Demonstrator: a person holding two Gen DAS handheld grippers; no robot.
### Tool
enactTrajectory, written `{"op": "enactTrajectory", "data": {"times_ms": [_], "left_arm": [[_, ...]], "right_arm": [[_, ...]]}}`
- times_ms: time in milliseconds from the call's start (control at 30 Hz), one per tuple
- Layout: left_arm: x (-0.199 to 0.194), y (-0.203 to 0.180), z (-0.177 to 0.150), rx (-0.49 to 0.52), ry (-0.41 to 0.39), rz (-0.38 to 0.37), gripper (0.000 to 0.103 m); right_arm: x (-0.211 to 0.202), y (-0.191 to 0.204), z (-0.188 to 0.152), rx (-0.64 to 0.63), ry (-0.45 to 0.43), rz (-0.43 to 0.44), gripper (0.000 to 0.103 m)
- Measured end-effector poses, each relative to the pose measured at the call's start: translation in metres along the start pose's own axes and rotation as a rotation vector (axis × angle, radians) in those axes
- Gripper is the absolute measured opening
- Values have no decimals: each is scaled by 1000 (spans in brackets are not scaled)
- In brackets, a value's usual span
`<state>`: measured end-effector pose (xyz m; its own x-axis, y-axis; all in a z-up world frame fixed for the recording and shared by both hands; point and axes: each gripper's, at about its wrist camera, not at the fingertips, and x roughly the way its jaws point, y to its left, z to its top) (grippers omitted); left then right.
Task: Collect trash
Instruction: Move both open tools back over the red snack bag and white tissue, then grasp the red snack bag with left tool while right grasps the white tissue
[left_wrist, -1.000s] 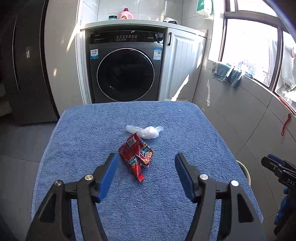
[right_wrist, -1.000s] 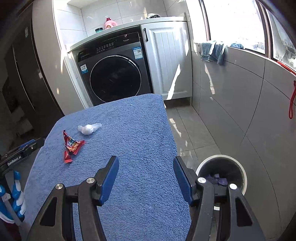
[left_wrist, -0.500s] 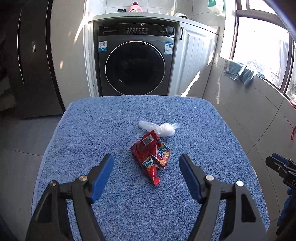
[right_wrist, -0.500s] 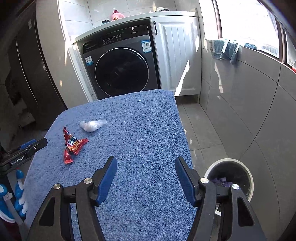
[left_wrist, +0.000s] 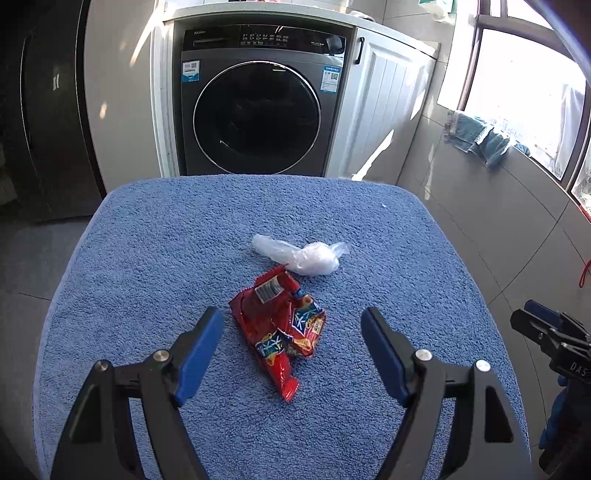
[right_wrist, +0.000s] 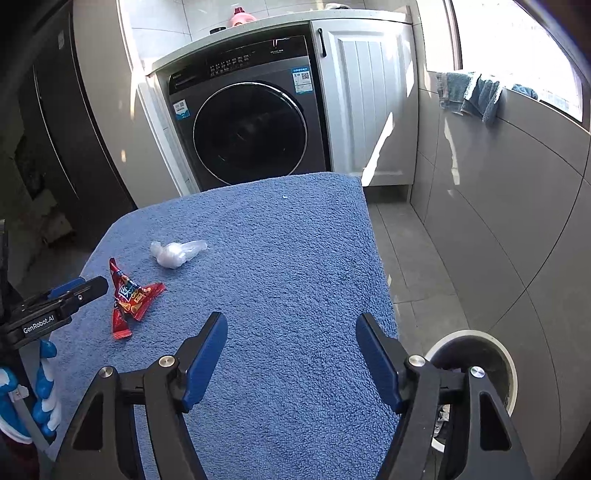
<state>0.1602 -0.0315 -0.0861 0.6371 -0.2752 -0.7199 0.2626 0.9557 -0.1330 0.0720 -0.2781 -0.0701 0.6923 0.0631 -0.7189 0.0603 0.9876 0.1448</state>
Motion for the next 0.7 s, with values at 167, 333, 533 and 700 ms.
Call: {"op": "enactTrajectory", "data": {"times_ms": [167, 333, 533, 700], "left_arm": [[20, 3, 1, -13, 27, -12, 76], [36, 6, 0, -27, 50, -17, 76], [52, 14, -3, -60, 72, -13, 76], [60, 19, -1, -75, 79, -20, 76]], "right_arm": [[21, 9, 11, -47, 15, 30, 71], [39, 20, 22, -92, 24, 55, 71], [61, 37, 35, -142, 32, 88, 72], [78, 58, 47, -193, 35, 134, 72]]}}
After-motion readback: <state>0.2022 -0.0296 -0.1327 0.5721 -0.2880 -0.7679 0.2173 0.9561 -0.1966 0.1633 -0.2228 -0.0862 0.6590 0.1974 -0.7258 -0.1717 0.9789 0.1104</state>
